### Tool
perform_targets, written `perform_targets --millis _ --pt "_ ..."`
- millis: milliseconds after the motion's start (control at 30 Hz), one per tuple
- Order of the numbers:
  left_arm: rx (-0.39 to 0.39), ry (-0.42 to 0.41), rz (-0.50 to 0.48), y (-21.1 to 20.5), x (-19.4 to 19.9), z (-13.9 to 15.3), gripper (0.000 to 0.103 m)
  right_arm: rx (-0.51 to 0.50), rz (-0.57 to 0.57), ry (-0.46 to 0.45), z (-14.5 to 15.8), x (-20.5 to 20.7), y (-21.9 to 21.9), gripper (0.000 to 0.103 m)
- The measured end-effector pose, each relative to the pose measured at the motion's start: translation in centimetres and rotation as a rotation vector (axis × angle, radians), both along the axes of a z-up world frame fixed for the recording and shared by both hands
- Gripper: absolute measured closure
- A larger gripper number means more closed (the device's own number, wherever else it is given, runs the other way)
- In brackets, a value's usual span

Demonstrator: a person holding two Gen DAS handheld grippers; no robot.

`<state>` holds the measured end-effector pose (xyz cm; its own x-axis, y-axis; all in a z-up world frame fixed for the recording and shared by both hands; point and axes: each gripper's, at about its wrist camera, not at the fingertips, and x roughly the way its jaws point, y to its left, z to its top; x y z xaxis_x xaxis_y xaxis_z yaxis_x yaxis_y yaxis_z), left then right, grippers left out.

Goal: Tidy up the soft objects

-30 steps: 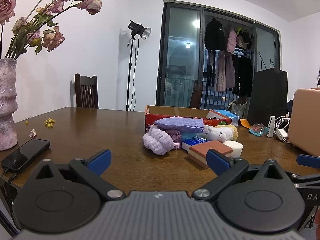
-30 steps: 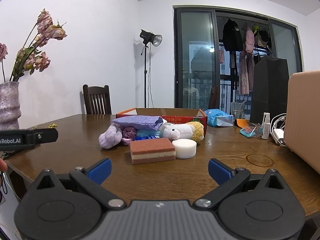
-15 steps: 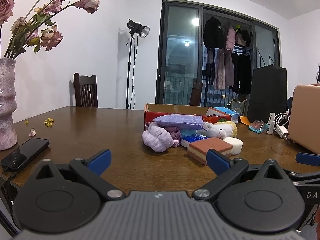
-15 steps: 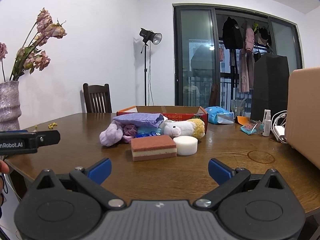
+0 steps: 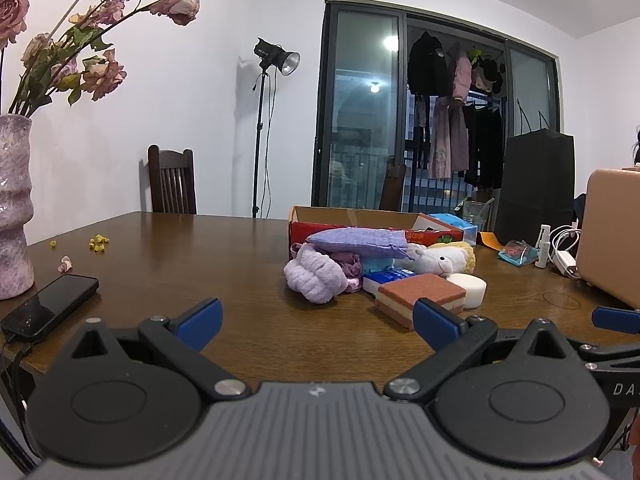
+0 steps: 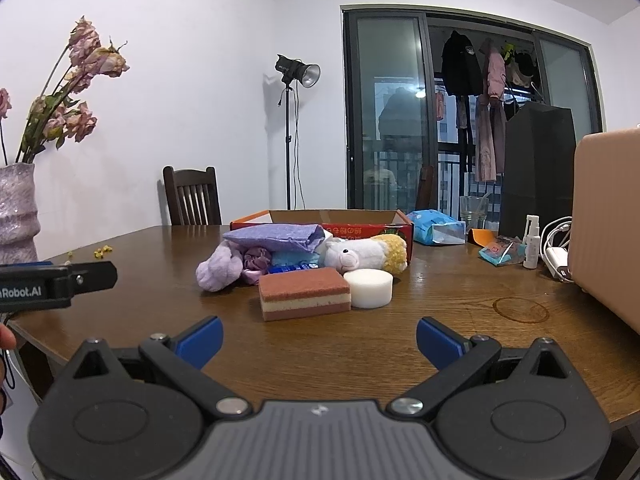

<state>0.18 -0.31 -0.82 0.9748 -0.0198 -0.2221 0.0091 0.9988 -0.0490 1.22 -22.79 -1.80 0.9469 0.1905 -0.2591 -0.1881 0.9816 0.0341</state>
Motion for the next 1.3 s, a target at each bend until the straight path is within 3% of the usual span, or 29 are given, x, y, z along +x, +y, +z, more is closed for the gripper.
perform_targets --millis 1300 --pt "0.003 0.013 0.002 0.18 0.35 0.06 0.0 0.023 -0.009 -0.011 0.06 -0.03 -0.46 0.0"
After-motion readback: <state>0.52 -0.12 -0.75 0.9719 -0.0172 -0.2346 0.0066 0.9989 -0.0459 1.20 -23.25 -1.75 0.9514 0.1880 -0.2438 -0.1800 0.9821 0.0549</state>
